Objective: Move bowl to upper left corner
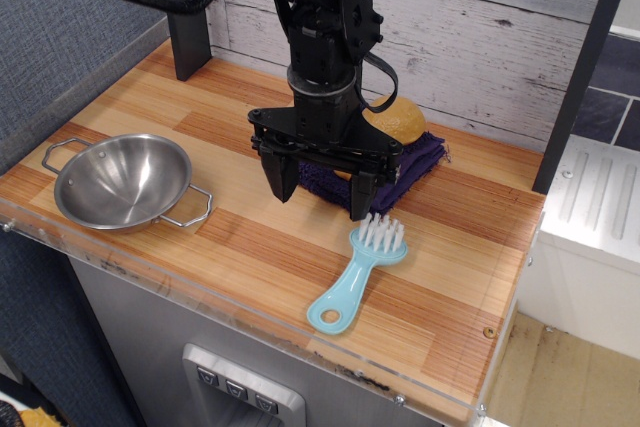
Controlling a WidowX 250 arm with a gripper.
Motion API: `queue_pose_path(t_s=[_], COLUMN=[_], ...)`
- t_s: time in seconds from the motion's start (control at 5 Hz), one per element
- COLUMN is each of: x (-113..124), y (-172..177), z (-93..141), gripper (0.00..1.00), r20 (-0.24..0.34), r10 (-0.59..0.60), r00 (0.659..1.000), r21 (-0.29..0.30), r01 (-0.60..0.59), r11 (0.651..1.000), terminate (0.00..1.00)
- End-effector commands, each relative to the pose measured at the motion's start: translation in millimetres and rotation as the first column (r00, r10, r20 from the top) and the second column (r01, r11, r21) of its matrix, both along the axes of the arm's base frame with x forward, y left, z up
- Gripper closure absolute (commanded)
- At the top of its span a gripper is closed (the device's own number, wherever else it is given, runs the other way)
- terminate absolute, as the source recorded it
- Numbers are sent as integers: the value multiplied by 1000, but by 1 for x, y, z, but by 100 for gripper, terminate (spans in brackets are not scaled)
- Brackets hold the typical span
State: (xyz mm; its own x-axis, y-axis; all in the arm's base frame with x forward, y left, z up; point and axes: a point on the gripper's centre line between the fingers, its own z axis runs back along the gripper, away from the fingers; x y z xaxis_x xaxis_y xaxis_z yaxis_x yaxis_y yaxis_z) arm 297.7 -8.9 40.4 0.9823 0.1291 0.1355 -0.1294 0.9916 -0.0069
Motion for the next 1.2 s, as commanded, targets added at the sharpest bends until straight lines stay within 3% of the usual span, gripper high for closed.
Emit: queue_pose_path(t_s=[0.0,0.2,0.4,0.6,1.0], x=[0,-2,-16,-30,-37], y=[0,19,70,116,136], z=[0,29,64,73,28], gripper=[0,0,0,0,0], r20=[0,61,112,107,24], r10=[0,7,108,172,210], r00=[1000,998,988,979,977], r21=[0,-47,-76,-108,-58], r01=[0,-4,-100,-160,-209], r11=[1000,999,992,981,976], terminate=[0,0,0,0,0])
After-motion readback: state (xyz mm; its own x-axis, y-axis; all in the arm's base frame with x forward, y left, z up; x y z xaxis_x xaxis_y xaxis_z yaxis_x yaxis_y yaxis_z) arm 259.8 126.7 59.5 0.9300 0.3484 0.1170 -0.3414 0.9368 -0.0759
